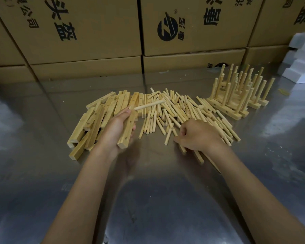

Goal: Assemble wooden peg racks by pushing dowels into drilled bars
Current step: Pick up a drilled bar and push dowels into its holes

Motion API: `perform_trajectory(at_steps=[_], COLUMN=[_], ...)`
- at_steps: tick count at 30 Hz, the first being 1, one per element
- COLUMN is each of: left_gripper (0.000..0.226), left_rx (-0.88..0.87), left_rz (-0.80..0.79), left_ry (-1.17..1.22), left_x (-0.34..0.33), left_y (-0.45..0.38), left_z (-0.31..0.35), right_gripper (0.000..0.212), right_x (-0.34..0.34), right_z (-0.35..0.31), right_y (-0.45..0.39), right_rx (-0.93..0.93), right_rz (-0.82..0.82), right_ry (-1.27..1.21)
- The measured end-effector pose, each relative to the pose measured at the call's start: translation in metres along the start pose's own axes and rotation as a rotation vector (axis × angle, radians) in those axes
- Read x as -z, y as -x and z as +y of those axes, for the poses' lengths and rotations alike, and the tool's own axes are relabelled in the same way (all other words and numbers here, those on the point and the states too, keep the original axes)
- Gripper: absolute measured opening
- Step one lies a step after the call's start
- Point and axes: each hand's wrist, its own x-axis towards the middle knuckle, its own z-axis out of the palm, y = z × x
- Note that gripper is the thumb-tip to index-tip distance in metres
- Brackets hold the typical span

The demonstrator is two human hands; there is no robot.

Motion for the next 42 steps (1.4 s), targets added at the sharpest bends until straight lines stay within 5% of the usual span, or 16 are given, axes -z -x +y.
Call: perform_trajectory(at_steps=[6,12,25,35,42], left_gripper=[0.032,0.031,0.036,0.038,0.037], left_rx=[0.026,0.052,-0.048,-0.094,-0.114], left_rz=[0.002,-0.024,0.007,-0.047,-0.069], left_ry=[0.028,0.038,-0.135,-0.162,-0.136], left_x=[0.0,-0.011,-0.02,-0.022,-0.024], left_y=[0.002,0.005,0.006,0.009,0.011], left_z=[0.001,-0.001,-0.005,-0.007,-0.008], right_gripper=[0.022,0.007,0.011,0.01,0.016], right_x=[0.012,0.005,-0.01,-0.014,-0.021], right_z=[-0.003,-0.027,-0.039,-0.038,-0.038], right_y=[0.005,0.016,0.02,0.016,0.016], right_rx=[0.119,0.453,0.654,0.696,0.515], right_rz=[0.121,0.127,0.412,0.389,0.293], right_ry=[-0.256,-0.593,-0.342,-0.399,-0.606])
